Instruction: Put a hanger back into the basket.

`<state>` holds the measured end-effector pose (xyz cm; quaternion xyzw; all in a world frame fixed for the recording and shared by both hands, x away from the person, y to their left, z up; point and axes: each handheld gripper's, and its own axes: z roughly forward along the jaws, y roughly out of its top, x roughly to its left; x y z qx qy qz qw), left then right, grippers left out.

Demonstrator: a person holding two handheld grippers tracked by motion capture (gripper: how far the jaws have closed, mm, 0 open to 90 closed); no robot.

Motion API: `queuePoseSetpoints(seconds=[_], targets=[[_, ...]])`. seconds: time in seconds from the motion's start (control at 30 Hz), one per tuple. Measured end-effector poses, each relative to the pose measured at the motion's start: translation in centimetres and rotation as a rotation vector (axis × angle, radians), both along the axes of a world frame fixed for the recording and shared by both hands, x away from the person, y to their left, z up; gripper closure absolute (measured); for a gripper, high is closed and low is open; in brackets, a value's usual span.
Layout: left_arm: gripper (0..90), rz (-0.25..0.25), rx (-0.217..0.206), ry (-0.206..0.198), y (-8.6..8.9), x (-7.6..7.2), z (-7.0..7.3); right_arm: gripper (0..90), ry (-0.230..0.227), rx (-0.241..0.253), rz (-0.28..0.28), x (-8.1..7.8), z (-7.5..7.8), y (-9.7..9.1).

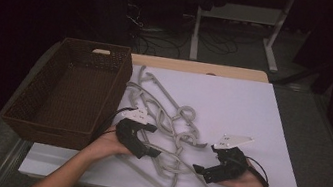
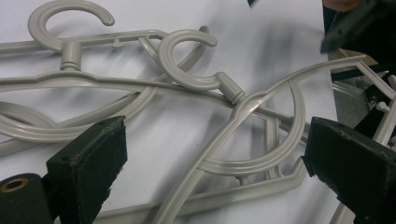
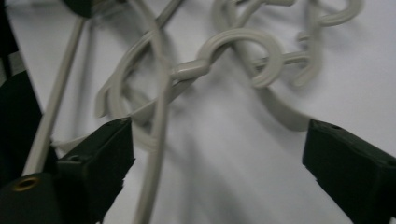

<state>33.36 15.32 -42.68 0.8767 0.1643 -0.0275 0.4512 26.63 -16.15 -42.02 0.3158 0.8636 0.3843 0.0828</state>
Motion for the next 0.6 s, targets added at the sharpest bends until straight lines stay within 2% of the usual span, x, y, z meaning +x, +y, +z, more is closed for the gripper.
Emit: queuePoseSetpoints(seconds=[0.2, 0.4, 0.6], targets=[[5.3, 0.003, -0.006, 0.006, 0.0, 0.0, 0.0, 20.8, 0.055, -0.001, 0.050, -0.7, -0.7, 1.1], [5.3, 0.001, -0.006, 0.006, 0.0, 0.0, 0.0, 39.4, 0.120, -0.008, 0.117, -0.7, -1.4, 1.8], [5.3, 0.001, -0.007, 0.007, 0.0, 0.0, 0.0, 55.5, 0.159, -0.059, 0.148, -0.7, -2.2, 2.1]])
